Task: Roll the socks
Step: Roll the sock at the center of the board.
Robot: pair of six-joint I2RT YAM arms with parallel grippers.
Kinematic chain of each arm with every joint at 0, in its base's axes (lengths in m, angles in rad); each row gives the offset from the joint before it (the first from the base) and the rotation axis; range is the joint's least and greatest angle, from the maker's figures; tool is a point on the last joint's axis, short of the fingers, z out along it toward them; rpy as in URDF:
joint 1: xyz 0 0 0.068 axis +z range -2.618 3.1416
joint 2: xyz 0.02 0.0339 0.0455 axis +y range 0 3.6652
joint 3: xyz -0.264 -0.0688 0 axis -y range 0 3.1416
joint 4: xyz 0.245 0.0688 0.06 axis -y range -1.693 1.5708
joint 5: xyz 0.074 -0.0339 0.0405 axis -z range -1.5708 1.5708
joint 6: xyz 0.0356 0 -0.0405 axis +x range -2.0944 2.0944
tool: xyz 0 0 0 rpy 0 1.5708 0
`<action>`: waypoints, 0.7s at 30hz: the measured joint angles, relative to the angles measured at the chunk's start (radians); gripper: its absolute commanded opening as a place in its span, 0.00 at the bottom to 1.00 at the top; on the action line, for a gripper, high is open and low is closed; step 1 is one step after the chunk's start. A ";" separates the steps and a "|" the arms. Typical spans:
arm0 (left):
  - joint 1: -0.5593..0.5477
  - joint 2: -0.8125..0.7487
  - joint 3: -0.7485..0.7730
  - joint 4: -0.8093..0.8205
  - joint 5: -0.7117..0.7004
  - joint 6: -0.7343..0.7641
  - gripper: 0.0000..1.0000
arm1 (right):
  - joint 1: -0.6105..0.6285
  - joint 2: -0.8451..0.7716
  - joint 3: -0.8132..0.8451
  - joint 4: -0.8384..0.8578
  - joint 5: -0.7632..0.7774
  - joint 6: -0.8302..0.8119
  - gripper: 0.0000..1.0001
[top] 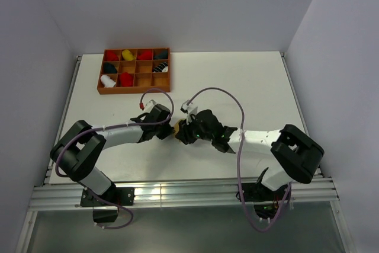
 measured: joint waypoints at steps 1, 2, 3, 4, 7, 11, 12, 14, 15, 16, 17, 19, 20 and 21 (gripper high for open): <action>0.000 0.002 0.008 -0.011 0.001 0.005 0.00 | 0.017 -0.011 -0.011 0.010 0.031 -0.016 0.43; 0.000 0.005 0.019 -0.030 0.002 0.010 0.00 | 0.032 -0.016 -0.021 0.023 0.066 -0.035 0.43; 0.000 0.008 0.029 -0.047 0.005 0.015 0.00 | 0.044 -0.016 -0.028 0.029 0.100 -0.054 0.43; 0.000 0.010 0.040 -0.067 0.008 0.020 0.00 | 0.058 -0.012 -0.036 0.040 0.135 -0.072 0.43; 0.000 0.014 0.059 -0.100 0.015 0.030 0.00 | 0.086 0.010 -0.039 0.070 0.198 -0.108 0.44; 0.000 0.034 0.082 -0.126 0.027 0.033 0.00 | 0.123 0.055 -0.039 0.114 0.260 -0.143 0.44; 0.000 0.038 0.085 -0.129 0.030 0.033 0.00 | 0.135 0.067 -0.039 0.116 0.278 -0.152 0.44; 0.000 0.044 0.091 -0.132 0.036 0.033 0.00 | 0.158 0.085 -0.039 0.126 0.305 -0.164 0.44; 0.000 0.045 0.093 -0.134 0.038 0.033 0.00 | 0.169 0.096 -0.039 0.131 0.320 -0.169 0.44; 0.000 0.046 0.095 -0.137 0.039 0.033 0.00 | 0.180 0.108 -0.039 0.137 0.338 -0.176 0.44; 0.000 0.047 0.098 -0.140 0.040 0.033 0.00 | 0.189 0.119 -0.038 0.141 0.352 -0.182 0.44; 0.000 0.049 0.102 -0.147 0.045 0.033 0.00 | 0.206 0.141 -0.037 0.147 0.384 -0.191 0.44; 0.000 0.051 0.104 -0.149 0.046 0.033 0.00 | 0.211 0.151 -0.034 0.149 0.397 -0.194 0.44; 0.000 0.051 0.106 -0.152 0.047 0.033 0.00 | 0.217 0.166 -0.030 0.156 0.415 -0.198 0.43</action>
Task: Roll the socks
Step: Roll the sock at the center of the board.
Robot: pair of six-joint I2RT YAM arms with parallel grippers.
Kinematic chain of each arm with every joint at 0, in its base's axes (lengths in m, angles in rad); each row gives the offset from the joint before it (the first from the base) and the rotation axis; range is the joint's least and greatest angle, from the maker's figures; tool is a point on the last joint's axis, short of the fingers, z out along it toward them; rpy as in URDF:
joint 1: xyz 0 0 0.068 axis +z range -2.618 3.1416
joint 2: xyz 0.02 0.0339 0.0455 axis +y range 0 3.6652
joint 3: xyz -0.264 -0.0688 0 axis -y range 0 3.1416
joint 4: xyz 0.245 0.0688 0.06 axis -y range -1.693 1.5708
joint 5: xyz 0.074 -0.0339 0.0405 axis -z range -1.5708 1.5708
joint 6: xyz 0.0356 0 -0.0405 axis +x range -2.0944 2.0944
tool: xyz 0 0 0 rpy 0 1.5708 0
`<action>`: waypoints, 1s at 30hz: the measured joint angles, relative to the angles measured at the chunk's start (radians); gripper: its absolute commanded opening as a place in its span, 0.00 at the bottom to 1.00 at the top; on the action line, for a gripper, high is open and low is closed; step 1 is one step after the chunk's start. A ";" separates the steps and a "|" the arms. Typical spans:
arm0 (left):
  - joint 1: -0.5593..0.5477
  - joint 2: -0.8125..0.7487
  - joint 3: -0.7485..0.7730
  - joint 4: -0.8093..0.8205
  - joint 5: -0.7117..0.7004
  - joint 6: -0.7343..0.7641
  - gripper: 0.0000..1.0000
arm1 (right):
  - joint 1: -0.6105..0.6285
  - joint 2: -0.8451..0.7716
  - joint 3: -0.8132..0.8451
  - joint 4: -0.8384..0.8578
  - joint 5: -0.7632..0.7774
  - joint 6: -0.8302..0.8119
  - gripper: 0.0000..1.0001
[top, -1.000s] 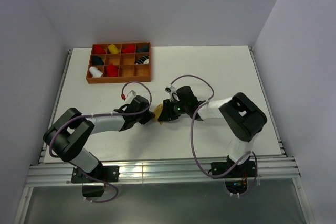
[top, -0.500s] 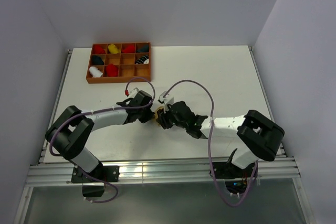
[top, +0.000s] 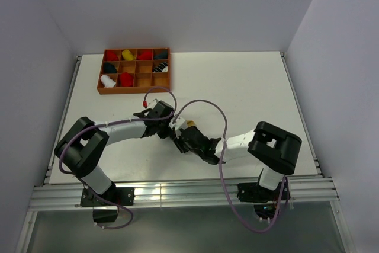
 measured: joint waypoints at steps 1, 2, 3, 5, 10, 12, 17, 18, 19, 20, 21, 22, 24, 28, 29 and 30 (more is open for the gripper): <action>0.000 0.000 0.001 -0.002 0.000 0.000 0.00 | 0.002 0.011 0.003 0.004 0.011 -0.003 0.43; 0.000 0.000 0.002 -0.003 0.002 0.000 0.00 | 0.005 0.024 0.005 0.011 0.026 -0.005 0.43; 0.000 0.000 0.002 -0.003 0.003 0.000 0.00 | 0.006 0.036 0.008 0.013 0.037 -0.007 0.42; 0.000 0.002 0.003 -0.003 0.005 0.000 0.00 | 0.008 0.050 0.014 0.018 0.056 -0.011 0.40; 0.002 0.003 0.004 -0.002 0.004 -0.002 0.02 | 0.013 0.084 0.041 0.020 0.111 -0.021 0.02; 0.006 0.003 0.004 0.001 0.003 -0.004 0.11 | 0.013 0.087 0.044 0.022 0.119 -0.018 0.00; 0.006 -0.024 -0.014 0.007 0.006 -0.026 0.54 | 0.004 0.084 0.044 0.019 0.086 -0.003 0.00; 0.005 -0.045 -0.027 0.007 0.007 -0.032 0.59 | -0.004 0.081 0.044 0.018 0.069 0.003 0.00; 0.004 -0.064 -0.038 0.009 0.008 -0.040 0.63 | -0.018 0.076 0.044 0.015 0.039 0.011 0.00; 0.004 -0.090 -0.052 0.012 0.006 -0.050 0.69 | -0.032 0.072 0.044 0.010 0.010 0.018 0.00; 0.005 -0.108 -0.061 0.017 -0.003 -0.058 0.70 | -0.048 0.065 0.043 0.007 -0.027 0.023 0.00; 0.013 -0.127 -0.070 0.022 -0.006 -0.067 0.71 | -0.064 0.057 0.041 0.002 -0.067 0.030 0.00; 0.028 -0.164 -0.081 0.023 -0.005 -0.073 0.73 | -0.103 0.053 0.040 -0.003 -0.147 0.049 0.00; 0.053 -0.224 -0.082 0.021 -0.007 -0.076 0.76 | -0.187 0.053 0.040 -0.002 -0.301 0.079 0.00; 0.058 -0.240 -0.082 0.022 -0.011 -0.076 0.76 | -0.206 0.053 0.040 -0.002 -0.338 0.088 0.00; 0.063 -0.256 -0.084 0.027 -0.015 -0.076 0.76 | -0.229 0.055 0.040 -0.002 -0.377 0.096 0.00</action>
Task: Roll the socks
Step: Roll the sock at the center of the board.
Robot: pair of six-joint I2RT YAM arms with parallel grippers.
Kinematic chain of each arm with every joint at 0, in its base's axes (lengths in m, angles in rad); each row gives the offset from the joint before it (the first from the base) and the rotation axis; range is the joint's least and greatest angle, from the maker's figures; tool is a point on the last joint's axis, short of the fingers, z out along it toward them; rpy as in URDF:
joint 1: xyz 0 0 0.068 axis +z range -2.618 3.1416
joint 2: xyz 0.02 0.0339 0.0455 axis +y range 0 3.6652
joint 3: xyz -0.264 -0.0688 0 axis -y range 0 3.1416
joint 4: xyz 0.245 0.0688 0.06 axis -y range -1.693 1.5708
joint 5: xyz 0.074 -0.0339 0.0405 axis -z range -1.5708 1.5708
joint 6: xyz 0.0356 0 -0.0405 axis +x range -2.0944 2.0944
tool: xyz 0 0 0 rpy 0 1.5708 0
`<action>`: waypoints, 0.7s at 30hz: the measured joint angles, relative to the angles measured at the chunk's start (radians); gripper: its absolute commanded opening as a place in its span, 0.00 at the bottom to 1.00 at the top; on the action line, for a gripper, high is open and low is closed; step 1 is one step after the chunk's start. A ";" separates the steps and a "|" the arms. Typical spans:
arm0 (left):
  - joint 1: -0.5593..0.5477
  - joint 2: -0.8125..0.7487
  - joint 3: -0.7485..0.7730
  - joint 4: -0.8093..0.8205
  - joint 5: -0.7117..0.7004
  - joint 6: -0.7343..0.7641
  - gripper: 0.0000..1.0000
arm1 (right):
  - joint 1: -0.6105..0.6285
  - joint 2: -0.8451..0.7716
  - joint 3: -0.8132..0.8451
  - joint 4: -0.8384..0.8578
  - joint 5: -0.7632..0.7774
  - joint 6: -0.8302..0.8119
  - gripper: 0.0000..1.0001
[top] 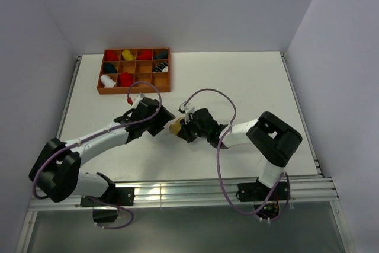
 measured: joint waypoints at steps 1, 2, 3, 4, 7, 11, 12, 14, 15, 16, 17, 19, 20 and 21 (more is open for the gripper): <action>0.003 -0.015 -0.005 0.006 -0.005 0.000 0.77 | -0.022 0.002 0.000 0.001 -0.041 0.008 0.00; 0.004 -0.027 -0.012 0.013 -0.006 -0.001 0.77 | -0.045 0.008 0.000 0.005 -0.084 0.020 0.00; 0.004 -0.041 -0.023 0.025 -0.008 -0.001 0.77 | -0.065 0.014 0.000 0.011 -0.126 0.030 0.00; 0.004 -0.051 -0.037 0.035 -0.008 -0.002 0.77 | -0.087 0.022 0.000 0.019 -0.164 0.041 0.00; 0.004 -0.063 -0.082 0.072 -0.004 -0.004 0.76 | -0.153 0.058 0.005 0.047 -0.300 0.083 0.00; 0.002 -0.045 -0.127 0.130 0.013 -0.005 0.74 | -0.228 0.135 0.047 0.077 -0.468 0.154 0.00; 0.000 -0.032 -0.129 0.138 0.016 -0.005 0.74 | -0.243 0.152 0.056 0.083 -0.505 0.173 0.00; -0.008 -0.007 -0.129 0.162 0.022 -0.004 0.73 | -0.277 0.190 0.072 0.101 -0.583 0.220 0.00; -0.013 0.005 -0.129 0.175 0.024 -0.004 0.73 | -0.290 0.207 0.080 0.108 -0.615 0.240 0.00; -0.018 0.016 -0.129 0.184 0.025 -0.004 0.72 | -0.301 0.224 0.090 0.111 -0.646 0.259 0.00; -0.022 0.029 -0.129 0.190 0.026 -0.004 0.72 | -0.310 0.238 0.102 0.110 -0.672 0.274 0.00; -0.026 0.049 -0.129 0.202 0.026 -0.004 0.70 | -0.321 0.262 0.121 0.107 -0.713 0.297 0.00; -0.027 0.059 -0.129 0.204 0.026 -0.004 0.70 | -0.324 0.270 0.128 0.103 -0.726 0.304 0.00; -0.027 0.069 -0.129 0.206 0.026 -0.004 0.69 | -0.325 0.275 0.134 0.100 -0.735 0.312 0.00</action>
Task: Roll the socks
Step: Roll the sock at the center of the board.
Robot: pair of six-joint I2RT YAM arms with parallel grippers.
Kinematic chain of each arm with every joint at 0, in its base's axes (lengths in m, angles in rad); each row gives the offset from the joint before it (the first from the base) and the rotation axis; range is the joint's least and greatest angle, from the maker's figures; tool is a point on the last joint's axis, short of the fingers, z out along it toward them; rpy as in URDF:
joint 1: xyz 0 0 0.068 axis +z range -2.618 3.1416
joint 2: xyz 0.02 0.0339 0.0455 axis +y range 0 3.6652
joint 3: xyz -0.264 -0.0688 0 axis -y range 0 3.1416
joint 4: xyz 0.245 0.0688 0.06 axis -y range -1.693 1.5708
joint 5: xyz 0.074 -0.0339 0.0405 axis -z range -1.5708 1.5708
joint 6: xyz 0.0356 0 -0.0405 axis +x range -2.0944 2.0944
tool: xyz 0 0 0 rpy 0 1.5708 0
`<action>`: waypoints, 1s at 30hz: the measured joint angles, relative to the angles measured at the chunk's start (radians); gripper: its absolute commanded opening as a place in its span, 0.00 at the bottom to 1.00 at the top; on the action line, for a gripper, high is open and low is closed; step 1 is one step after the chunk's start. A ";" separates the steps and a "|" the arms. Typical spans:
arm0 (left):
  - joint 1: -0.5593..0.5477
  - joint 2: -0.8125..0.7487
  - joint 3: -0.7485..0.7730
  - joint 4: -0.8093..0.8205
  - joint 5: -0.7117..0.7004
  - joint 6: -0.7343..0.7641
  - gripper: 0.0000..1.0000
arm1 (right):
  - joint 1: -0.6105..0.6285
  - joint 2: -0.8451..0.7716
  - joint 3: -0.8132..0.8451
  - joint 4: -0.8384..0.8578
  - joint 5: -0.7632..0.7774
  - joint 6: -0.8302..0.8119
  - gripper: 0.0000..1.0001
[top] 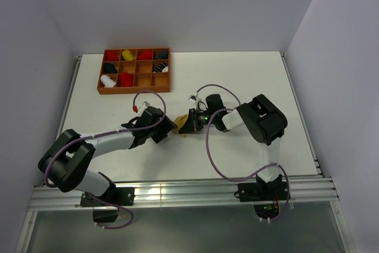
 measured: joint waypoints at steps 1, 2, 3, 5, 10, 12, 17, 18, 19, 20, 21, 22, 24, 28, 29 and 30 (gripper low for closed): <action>0.000 0.010 0.000 0.002 0.000 0.000 0.67 | -0.001 0.005 0.005 -0.003 -0.008 0.005 0.00; 0.000 0.019 0.000 0.005 0.000 -0.001 0.66 | -0.002 0.008 0.008 -0.005 -0.013 0.011 0.00; 0.000 0.029 0.000 0.011 -0.001 -0.001 0.65 | -0.004 0.011 0.011 -0.007 -0.018 0.018 0.00; 0.000 0.047 0.000 0.021 -0.001 -0.003 0.63 | -0.007 0.014 0.014 -0.012 -0.020 0.031 0.00; 0.000 0.089 0.023 0.043 -0.004 -0.002 0.57 | -0.013 0.032 0.032 -0.026 -0.039 0.056 0.00; 0.000 0.113 0.040 0.049 -0.005 0.000 0.52 | -0.014 0.036 0.034 -0.025 -0.045 0.064 0.00; 0.000 0.169 0.067 0.075 -0.005 0.010 0.30 | -0.017 0.040 0.037 -0.028 -0.047 0.078 0.00; 0.000 0.177 0.067 0.083 -0.004 0.008 0.26 | -0.017 0.040 0.037 -0.028 -0.046 0.078 0.01; 0.000 0.183 0.068 0.091 -0.004 0.009 0.20 | -0.017 0.040 0.037 -0.028 -0.045 0.078 0.03; 0.000 0.187 0.068 0.096 -0.004 0.008 0.17 | -0.017 0.038 0.037 -0.028 -0.044 0.078 0.10; 0.000 0.190 0.068 0.100 -0.004 0.009 0.11 | -0.017 0.034 0.034 -0.031 -0.037 0.077 0.14; 0.000 0.192 0.069 0.104 -0.004 0.010 0.10 | -0.017 0.026 0.028 -0.031 -0.027 0.075 0.21; -0.002 0.194 0.074 0.103 -0.004 0.016 0.06 | -0.012 -0.011 0.005 -0.042 0.010 0.068 0.39; -0.010 0.194 0.091 0.075 -0.016 0.035 0.04 | 0.023 -0.139 -0.060 -0.098 0.162 0.011 0.48; -0.015 0.194 0.098 0.061 -0.023 0.039 0.04 | 0.040 -0.189 -0.084 -0.122 0.235 -0.011 0.49; -0.020 0.194 0.105 0.047 -0.029 0.046 0.04 | 0.060 -0.233 -0.103 -0.143 0.303 -0.031 0.49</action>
